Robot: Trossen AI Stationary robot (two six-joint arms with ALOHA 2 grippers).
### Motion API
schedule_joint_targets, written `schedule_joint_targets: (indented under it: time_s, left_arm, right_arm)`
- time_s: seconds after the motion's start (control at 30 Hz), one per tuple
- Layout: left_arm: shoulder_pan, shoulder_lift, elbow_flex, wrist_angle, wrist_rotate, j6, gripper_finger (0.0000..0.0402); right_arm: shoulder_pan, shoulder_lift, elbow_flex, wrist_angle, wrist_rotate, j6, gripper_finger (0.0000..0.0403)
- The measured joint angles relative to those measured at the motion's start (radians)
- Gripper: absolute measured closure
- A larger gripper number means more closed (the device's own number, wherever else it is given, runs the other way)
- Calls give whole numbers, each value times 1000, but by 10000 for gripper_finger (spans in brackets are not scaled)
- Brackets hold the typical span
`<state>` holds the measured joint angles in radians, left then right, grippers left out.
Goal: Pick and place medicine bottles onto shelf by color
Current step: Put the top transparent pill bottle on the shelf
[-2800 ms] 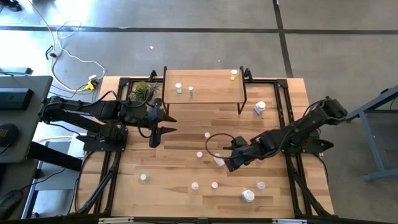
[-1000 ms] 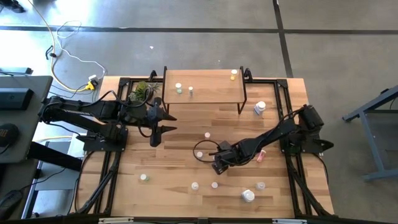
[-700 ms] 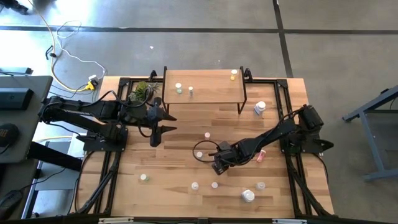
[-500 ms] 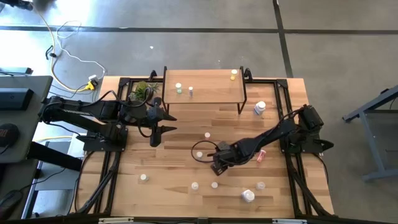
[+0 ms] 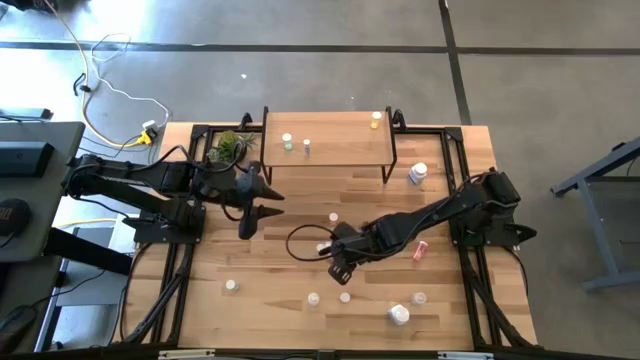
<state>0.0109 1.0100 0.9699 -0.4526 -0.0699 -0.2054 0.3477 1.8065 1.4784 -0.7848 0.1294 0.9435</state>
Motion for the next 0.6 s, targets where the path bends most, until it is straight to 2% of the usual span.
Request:
schedule_joint_targets:
  time_s: [0.33,0.6]
  left_arm:
    - [0,0,0,0,134,-318,241]
    - [0,0,0,0,209,-606,241]
  right_arm:
    - [-13,0,136,-86,-8,-243,274]
    - [-47,-1,233,-102,-8,-572,274]
